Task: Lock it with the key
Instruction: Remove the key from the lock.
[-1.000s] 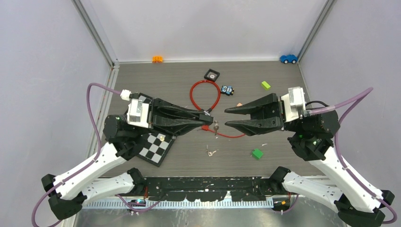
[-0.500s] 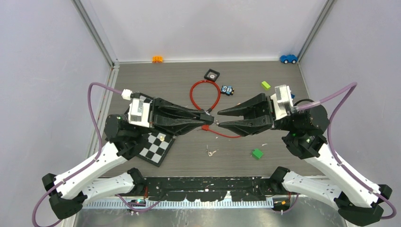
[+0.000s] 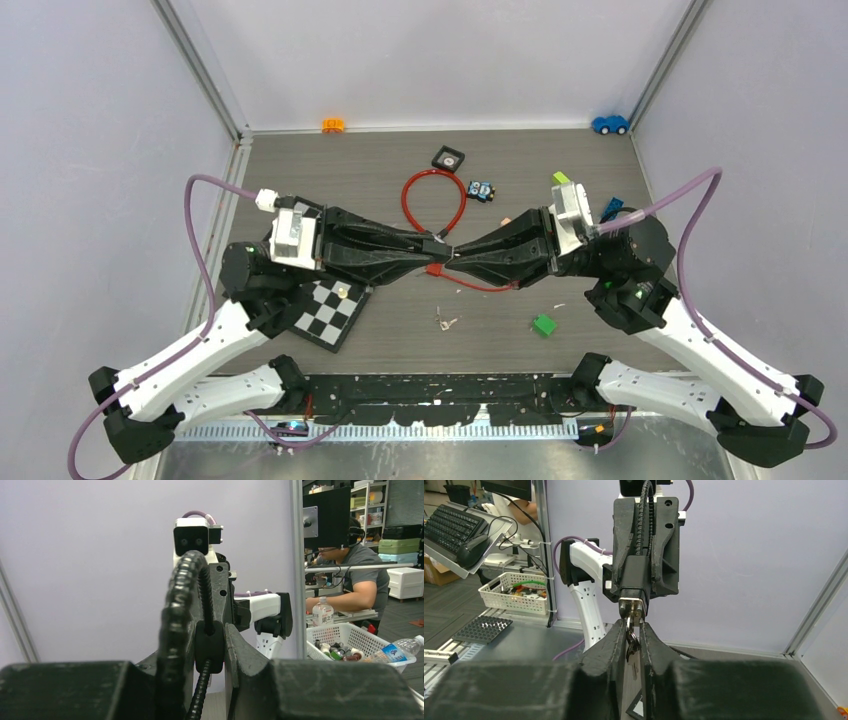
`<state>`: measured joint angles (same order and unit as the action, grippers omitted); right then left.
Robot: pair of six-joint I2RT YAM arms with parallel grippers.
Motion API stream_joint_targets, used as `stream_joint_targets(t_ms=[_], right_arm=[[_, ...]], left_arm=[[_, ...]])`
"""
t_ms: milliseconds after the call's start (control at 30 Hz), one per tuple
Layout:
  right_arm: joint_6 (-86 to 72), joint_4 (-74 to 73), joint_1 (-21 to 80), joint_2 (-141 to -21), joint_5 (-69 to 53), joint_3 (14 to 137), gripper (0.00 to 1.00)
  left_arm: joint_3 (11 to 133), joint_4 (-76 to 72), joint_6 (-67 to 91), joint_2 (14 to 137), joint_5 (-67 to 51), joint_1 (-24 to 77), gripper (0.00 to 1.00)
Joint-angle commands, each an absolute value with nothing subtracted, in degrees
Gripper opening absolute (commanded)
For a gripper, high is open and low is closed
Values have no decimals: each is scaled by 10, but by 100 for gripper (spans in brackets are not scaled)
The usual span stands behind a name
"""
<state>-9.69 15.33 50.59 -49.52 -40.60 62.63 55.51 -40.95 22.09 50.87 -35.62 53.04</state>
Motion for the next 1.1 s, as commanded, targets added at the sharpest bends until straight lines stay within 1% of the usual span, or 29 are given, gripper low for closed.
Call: stream_joint_targets(t_ms=[0, 67, 233, 600, 700, 900, 1067], right_arm=[[-87, 162, 517, -495, -391, 627, 13], [-86, 162, 520, -496, -387, 626, 5], [-82, 161, 524, -492, -378, 623, 1], [-130, 175, 526, -471, -377, 585, 1], [-188, 186, 526, -473, -384, 575, 1], [-318, 266, 526, -481, -411, 554, 1], [-355, 279, 526, -464, -402, 529, 1]], left_arm=[[568, -444, 215, 496, -351, 531, 0], [566, -444, 215, 494, -351, 531, 0], [562, -442, 213, 490, -347, 531, 0], [556, -415, 168, 466, -328, 531, 0], [551, -405, 144, 455, -335, 531, 0], [550, -379, 106, 437, -345, 531, 0], [550, -360, 86, 421, -339, 531, 0]])
